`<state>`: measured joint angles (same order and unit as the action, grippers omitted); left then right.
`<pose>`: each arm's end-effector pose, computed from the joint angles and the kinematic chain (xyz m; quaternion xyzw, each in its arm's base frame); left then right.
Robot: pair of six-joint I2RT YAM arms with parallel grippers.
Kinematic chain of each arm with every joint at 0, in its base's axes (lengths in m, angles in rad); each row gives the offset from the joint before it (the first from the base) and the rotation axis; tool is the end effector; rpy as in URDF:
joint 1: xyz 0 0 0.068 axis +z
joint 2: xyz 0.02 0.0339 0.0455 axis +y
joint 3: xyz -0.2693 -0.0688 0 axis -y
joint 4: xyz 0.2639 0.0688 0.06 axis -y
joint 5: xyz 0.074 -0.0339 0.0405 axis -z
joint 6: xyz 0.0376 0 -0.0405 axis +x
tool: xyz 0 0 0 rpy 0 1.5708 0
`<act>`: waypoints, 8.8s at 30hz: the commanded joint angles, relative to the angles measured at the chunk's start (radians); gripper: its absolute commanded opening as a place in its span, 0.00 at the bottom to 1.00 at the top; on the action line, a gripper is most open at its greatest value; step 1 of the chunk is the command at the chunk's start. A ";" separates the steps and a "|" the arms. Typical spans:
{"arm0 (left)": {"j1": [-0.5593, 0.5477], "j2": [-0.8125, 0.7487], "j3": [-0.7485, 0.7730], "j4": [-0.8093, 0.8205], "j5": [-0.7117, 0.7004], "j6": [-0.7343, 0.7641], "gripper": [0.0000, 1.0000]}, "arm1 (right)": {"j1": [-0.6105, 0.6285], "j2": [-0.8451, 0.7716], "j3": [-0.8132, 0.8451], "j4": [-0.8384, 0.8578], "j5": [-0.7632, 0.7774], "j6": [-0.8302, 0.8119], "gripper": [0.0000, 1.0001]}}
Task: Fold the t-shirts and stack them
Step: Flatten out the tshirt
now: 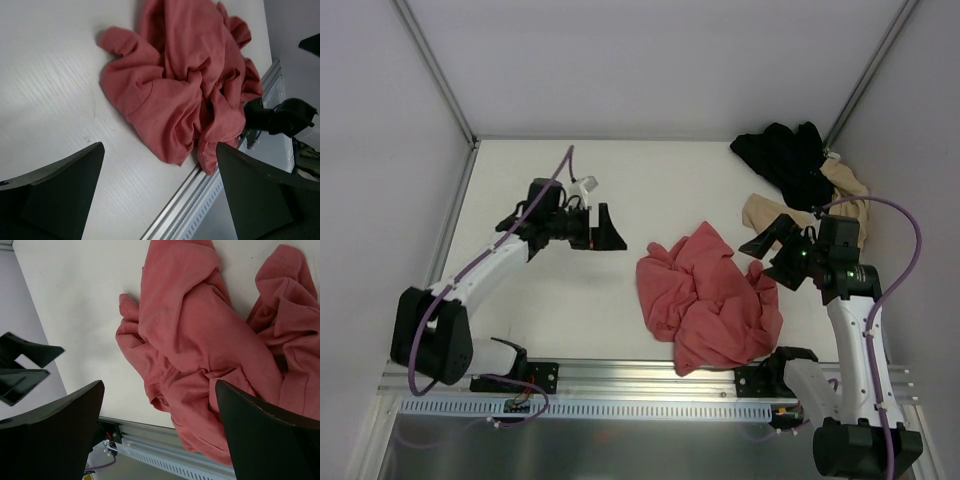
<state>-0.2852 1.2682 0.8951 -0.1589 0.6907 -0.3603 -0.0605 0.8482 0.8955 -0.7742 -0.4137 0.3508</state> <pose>0.2774 -0.1063 0.2780 0.1372 0.8226 -0.4268 0.3497 0.1843 0.0040 0.3159 0.1000 0.8912 0.2434 0.3695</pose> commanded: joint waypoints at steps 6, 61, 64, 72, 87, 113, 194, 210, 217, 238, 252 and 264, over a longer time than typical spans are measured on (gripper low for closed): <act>-0.192 0.350 0.151 0.041 -0.069 -0.112 0.96 | -0.004 -0.107 -0.024 0.092 -0.017 -0.012 0.99; -0.365 -0.664 -0.153 -0.530 -0.481 -0.451 0.99 | -0.004 0.109 -0.144 0.248 0.251 -0.107 0.99; -0.365 -0.656 -0.144 -0.504 -0.453 -0.434 0.99 | -0.004 0.256 -0.121 0.300 0.244 -0.102 0.97; -0.365 -0.639 -0.099 -0.502 -0.444 -0.385 0.99 | 0.002 0.482 -0.079 0.392 0.196 -0.098 0.83; -0.365 -0.639 -0.145 -0.453 -0.438 -0.376 0.99 | 0.057 0.621 -0.027 0.419 0.122 -0.110 0.01; -0.365 -0.673 -0.148 -0.461 -0.447 -0.384 0.99 | 0.079 0.506 -0.141 0.398 0.133 -0.147 0.53; -0.365 -0.866 -0.311 -0.366 -0.484 -0.365 0.99 | 0.992 0.922 0.438 0.107 0.849 -0.351 0.97; -0.367 -0.885 -0.323 -0.395 -0.502 -0.348 0.99 | 0.984 1.034 0.419 0.173 0.923 -0.280 0.73; -0.367 -0.877 -0.332 -0.384 -0.500 -0.348 0.99 | 0.966 1.010 0.399 0.171 0.967 -0.257 0.69; -0.365 -0.866 -0.354 -0.366 -0.519 -0.355 0.99 | 0.913 0.888 0.307 0.139 1.036 -0.220 0.01; -0.365 -0.810 -0.355 -0.301 -0.508 -0.361 0.99 | 0.671 0.631 0.273 0.033 1.098 -0.374 0.01; -0.365 -0.770 -0.349 -0.289 -0.497 -0.364 0.99 | 0.536 0.669 0.198 0.119 1.046 -0.420 0.54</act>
<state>-0.6426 0.4976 0.5404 -0.4778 0.1970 -0.7235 0.4747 1.5078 1.0817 -0.6819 0.6277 -0.0597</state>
